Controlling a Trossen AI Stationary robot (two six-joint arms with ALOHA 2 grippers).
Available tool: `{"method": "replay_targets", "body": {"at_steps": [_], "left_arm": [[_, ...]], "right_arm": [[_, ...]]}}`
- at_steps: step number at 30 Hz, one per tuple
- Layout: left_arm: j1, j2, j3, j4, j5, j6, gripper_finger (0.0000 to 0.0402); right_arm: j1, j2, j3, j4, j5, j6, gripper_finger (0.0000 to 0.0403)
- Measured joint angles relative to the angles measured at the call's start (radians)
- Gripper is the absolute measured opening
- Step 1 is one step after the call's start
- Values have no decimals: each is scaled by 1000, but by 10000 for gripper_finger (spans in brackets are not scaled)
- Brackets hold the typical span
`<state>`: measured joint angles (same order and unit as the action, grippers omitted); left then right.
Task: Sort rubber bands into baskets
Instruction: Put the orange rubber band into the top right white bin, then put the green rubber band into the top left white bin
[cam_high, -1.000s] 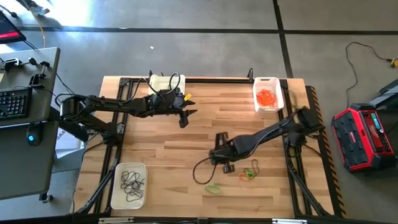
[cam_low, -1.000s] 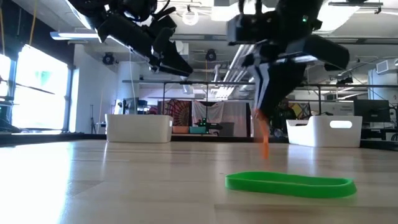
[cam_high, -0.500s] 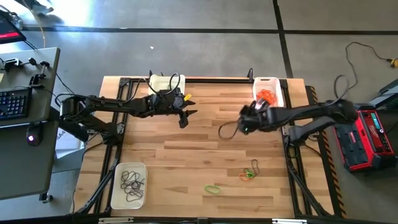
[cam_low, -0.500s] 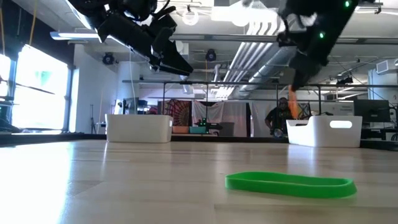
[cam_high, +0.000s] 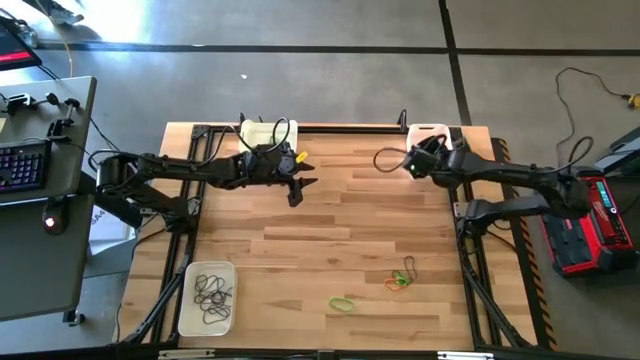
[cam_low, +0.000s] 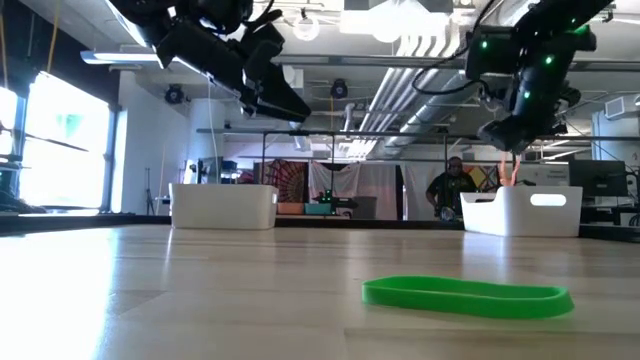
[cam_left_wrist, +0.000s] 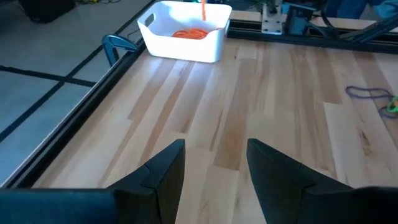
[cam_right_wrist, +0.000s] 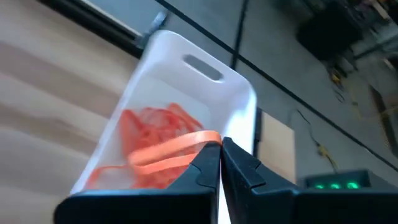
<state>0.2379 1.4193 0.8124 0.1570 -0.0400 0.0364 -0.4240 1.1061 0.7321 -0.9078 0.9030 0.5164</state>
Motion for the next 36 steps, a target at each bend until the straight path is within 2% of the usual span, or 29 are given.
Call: {"method": "replay_targets", "body": {"at_steps": [8,15,19,23,26,29,33,36], "left_arm": [[-27,0,0,2,2,1,165],[-51,0,0,4,1,15,165],[-63,0,0,29,-31,39,165],[-68,0,0,33,-35,44,165],[-68,0,0,27,-32,43,165],[-69,0,0,21,-28,21,165],[-72,0,0,23,-28,20,165],[-72,0,0,24,-28,17,165]], "right_arm": [[-188,0,-2,113,-8,-188,0],[-358,27,-2,196,-206,-313,0],[-358,81,-2,203,-173,-302,0],[-365,143,-2,216,-263,-290,6],[-368,182,-2,217,-268,-292,35],[-350,188,-2,208,-271,-311,81],[-304,164,25,160,-245,-316,141],[-253,129,59,74,-234,-313,168]]}}
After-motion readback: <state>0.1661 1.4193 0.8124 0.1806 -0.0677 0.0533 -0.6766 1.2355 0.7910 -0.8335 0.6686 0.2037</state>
